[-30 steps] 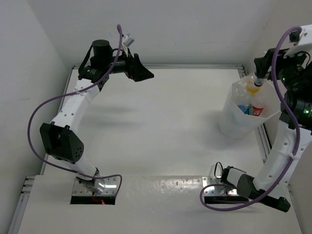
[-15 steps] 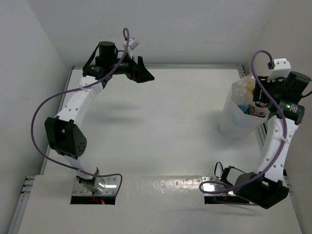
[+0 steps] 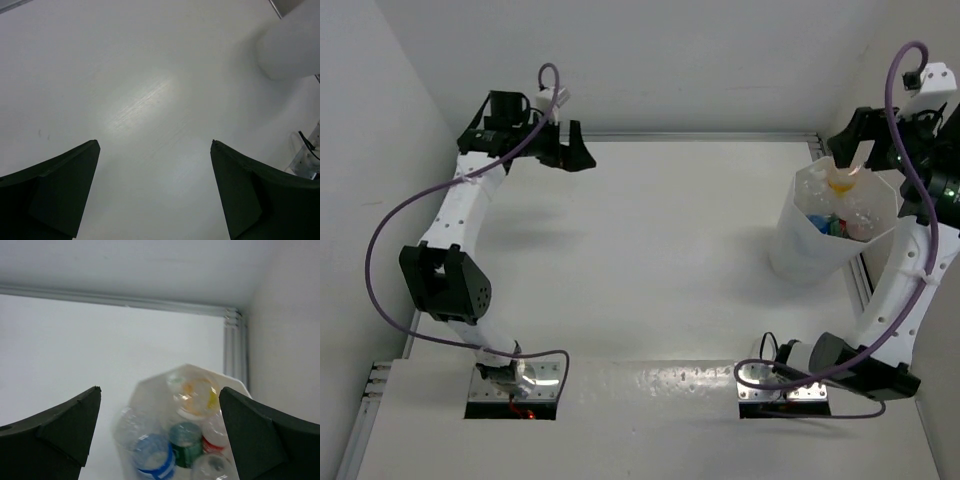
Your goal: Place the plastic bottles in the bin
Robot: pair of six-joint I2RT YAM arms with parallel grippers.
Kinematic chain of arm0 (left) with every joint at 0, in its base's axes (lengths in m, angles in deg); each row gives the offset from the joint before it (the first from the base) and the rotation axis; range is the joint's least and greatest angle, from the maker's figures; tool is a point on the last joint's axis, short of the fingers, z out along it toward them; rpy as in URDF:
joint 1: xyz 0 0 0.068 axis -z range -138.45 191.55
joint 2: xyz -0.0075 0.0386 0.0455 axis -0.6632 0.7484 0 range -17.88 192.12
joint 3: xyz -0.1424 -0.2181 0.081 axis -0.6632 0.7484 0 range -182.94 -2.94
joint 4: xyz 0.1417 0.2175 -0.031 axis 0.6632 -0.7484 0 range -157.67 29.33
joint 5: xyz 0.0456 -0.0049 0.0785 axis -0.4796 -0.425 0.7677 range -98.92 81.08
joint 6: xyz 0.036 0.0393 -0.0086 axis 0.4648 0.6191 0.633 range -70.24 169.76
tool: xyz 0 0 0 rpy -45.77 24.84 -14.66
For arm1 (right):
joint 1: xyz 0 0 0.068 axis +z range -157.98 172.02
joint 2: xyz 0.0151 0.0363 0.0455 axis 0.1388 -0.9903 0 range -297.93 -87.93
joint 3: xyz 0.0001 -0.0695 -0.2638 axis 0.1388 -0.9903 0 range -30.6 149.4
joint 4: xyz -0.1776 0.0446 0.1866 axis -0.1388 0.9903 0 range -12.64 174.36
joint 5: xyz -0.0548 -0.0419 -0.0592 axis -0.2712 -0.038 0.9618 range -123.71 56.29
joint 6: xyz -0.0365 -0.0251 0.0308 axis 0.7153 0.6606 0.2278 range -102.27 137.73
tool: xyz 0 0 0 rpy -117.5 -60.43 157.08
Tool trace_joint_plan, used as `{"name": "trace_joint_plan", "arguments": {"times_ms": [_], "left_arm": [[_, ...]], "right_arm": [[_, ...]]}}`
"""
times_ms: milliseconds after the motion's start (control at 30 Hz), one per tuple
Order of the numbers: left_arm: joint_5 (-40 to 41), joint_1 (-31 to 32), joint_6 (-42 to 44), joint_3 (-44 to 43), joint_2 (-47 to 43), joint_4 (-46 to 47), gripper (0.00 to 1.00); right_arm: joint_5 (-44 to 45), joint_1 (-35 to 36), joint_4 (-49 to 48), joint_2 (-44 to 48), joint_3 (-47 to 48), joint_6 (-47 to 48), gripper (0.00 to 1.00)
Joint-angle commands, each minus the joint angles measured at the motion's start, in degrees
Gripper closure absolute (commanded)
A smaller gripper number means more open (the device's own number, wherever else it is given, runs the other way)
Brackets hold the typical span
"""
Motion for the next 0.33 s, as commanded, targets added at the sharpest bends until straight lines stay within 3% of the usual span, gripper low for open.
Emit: {"name": "trace_joint_plan", "arguments": {"times_ms": [0, 100, 300], "left_arm": [[1.3, -5.0, 0.0, 1.0, -5.0, -1.5, 0.0], [2.4, -10.5, -3.1, 5.9, -8.1, 0.7, 0.0], [1.3, -15.4, -1.7, 10.5, -13.4, 1.2, 0.0]], "right_arm": [[-12.8, 1.4, 4.9, -2.2, 7.9, -8.3, 0.0], [-16.9, 7.0, 4.6, -4.1, 12.3, -12.4, 0.0], [-17.0, 14.6, 1.1, -8.8, 17.0, -18.9, 0.0]]}}
